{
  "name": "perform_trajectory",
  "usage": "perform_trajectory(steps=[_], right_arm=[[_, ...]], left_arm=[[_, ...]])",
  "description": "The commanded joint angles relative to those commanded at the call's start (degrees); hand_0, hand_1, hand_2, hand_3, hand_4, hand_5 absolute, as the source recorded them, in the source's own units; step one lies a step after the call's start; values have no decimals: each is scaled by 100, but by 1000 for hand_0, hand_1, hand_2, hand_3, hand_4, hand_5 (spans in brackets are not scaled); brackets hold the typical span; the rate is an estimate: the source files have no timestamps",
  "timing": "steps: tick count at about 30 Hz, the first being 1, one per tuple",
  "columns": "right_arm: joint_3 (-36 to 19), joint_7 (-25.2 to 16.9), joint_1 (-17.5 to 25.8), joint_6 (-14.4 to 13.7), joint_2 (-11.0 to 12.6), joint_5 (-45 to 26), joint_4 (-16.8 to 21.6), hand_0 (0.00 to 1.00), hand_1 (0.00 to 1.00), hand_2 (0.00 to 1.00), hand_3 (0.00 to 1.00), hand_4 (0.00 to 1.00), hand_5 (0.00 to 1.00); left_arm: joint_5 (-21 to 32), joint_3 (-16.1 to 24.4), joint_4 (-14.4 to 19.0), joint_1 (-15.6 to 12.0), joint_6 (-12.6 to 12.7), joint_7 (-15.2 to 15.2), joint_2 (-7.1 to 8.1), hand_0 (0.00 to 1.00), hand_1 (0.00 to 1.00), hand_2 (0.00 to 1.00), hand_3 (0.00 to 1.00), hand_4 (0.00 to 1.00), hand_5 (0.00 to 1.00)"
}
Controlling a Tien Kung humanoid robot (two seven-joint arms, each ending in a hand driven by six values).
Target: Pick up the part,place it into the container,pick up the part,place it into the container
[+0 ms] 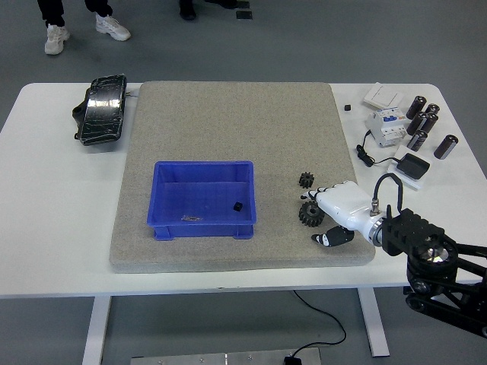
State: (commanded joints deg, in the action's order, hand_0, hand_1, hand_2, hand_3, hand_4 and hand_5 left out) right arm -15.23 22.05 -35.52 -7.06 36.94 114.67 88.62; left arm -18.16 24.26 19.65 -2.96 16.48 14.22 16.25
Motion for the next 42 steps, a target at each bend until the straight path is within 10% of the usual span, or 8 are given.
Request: perform_trajectory(steps=[10, 11, 42], right_arm=[[120, -19, -35, -2, -51, -42, -185, 323, 475, 682, 720, 729, 282], [115, -28, -37, -11, -49, -47, -190, 272, 433, 623, 695, 545, 180], [-149, -291, -54, -632, -34, -356, -126, 272, 347, 442, 556, 433, 2]], left_arm=[[-2, 13, 7, -7, 28, -17, 14, 687, 675, 625, 597, 640, 349], [-3, 13, 10, -11, 32, -15, 13, 686, 676, 626, 597, 640, 352], [35, 45, -4, -17, 200, -155, 15, 686, 678, 634, 600, 642, 376]])
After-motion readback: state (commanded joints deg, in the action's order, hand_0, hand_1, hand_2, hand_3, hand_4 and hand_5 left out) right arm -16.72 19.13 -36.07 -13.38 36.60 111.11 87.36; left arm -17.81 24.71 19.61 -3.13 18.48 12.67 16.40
